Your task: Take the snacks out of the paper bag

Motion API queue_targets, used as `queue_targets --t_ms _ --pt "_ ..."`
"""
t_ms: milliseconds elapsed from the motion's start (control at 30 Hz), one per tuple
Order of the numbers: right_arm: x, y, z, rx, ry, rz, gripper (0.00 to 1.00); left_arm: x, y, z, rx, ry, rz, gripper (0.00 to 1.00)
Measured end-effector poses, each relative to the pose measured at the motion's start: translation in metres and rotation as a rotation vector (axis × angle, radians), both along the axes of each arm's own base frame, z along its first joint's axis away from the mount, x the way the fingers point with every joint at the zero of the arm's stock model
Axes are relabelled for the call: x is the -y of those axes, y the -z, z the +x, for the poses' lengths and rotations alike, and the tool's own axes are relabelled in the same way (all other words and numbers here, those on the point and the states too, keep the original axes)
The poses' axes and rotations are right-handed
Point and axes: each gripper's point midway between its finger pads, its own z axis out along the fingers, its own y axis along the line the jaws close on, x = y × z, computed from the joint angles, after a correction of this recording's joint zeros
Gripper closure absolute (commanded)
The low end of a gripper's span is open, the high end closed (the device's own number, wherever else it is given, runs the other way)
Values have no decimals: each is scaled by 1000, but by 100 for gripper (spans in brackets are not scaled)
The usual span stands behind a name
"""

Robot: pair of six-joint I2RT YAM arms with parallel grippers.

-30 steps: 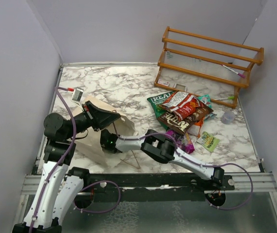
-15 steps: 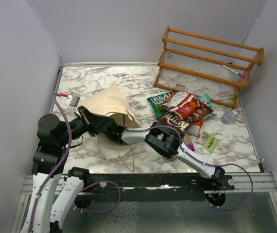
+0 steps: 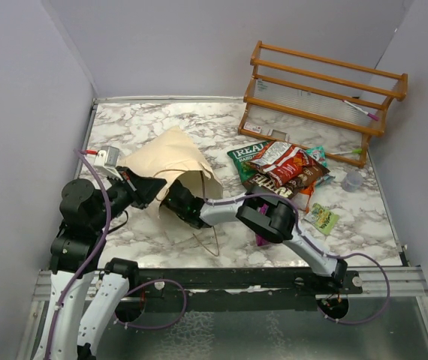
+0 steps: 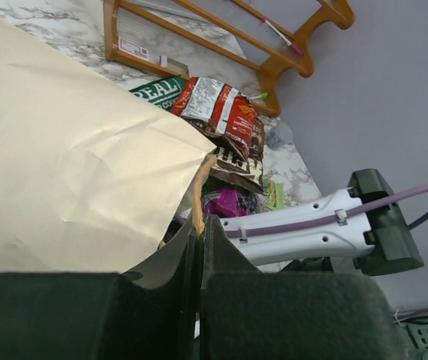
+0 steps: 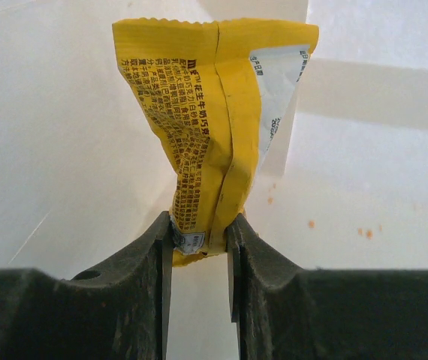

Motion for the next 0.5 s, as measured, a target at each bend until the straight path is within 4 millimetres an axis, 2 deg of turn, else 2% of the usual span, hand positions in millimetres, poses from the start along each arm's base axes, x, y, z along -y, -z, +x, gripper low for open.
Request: queue_targets --t_ms 167,500 --pt "21 -8 -8 -7 34 -6 89 -8 3 5 7 -50 25 100" --pt "67 -15 -27 -20 53 -43 89 -18 3 1 20 -114 33 100"
